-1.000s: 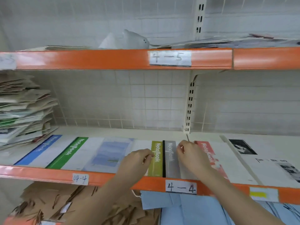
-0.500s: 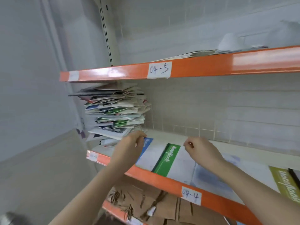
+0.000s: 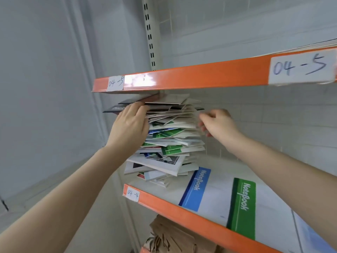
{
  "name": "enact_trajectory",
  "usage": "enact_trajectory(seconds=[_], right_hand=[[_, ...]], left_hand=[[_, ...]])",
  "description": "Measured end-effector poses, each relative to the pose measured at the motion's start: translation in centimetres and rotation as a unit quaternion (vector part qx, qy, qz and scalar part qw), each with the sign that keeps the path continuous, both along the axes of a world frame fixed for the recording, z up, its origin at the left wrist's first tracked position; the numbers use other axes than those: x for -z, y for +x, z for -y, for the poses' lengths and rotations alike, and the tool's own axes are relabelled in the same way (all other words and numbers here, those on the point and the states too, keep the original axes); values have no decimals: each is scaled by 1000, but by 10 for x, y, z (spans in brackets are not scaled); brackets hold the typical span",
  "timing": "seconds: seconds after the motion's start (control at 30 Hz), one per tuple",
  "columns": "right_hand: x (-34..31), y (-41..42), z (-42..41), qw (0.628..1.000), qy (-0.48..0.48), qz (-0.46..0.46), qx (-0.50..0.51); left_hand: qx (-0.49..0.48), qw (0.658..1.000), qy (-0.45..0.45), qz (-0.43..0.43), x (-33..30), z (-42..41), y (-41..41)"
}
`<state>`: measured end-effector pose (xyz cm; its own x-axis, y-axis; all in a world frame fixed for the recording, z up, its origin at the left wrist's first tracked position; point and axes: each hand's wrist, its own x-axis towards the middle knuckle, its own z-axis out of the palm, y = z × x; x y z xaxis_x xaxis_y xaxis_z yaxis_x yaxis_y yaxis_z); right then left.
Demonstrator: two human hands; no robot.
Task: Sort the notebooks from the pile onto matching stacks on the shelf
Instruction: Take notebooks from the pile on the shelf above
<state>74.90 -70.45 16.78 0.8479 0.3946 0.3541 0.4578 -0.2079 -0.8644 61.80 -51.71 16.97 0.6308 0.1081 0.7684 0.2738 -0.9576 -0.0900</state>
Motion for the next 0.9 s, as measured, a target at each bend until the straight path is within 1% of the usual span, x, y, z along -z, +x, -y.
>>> enact_trajectory(seconds=[0.1, 0.17, 0.23, 0.27, 0.33, 0.4, 0.47, 0.67, 0.73, 0.8, 0.83, 0.9], right_hand=[[-13, 11, -21, 999, -17, -16, 25], [-22, 16, -32, 999, -9, -52, 7], [-30, 18, -41, 993, 13, -111, -42], [-33, 18, -45, 987, 29, -148, -64], [-36, 17, -51, 967, 69, -228, -89], [-36, 16, -54, 943, 115, -295, -100], [-36, 16, -56, 924, 158, -331, -107], [-32, 17, -49, 896, 221, -366, -121], [-29, 16, -42, 890, 217, -378, -131], [-27, 15, -34, 885, 217, -392, -128], [-26, 15, -31, 871, 235, -411, -129], [-26, 16, -26, 831, 283, -458, -139]], left_hand=[[-33, 999, -4, -27, -9, -10, 19], [-56, 997, -7, -48, -16, -15, 30], [-59, 996, 0, -74, -23, -20, 39], [-52, 993, 2, -103, -26, -23, 43], [-42, 985, -11, -169, -34, -26, 48], [-51, 981, 13, -185, -39, -27, 51], [-63, 983, 50, -165, -42, -25, 52], [-35, 991, 82, -103, -44, -11, 48], [-23, 990, 121, -71, -44, -4, 44], [-10, 982, 188, -28, -40, 2, 40], [-4, 976, 219, -3, -37, 5, 39], [21, 967, 254, 31, -29, 16, 35]])
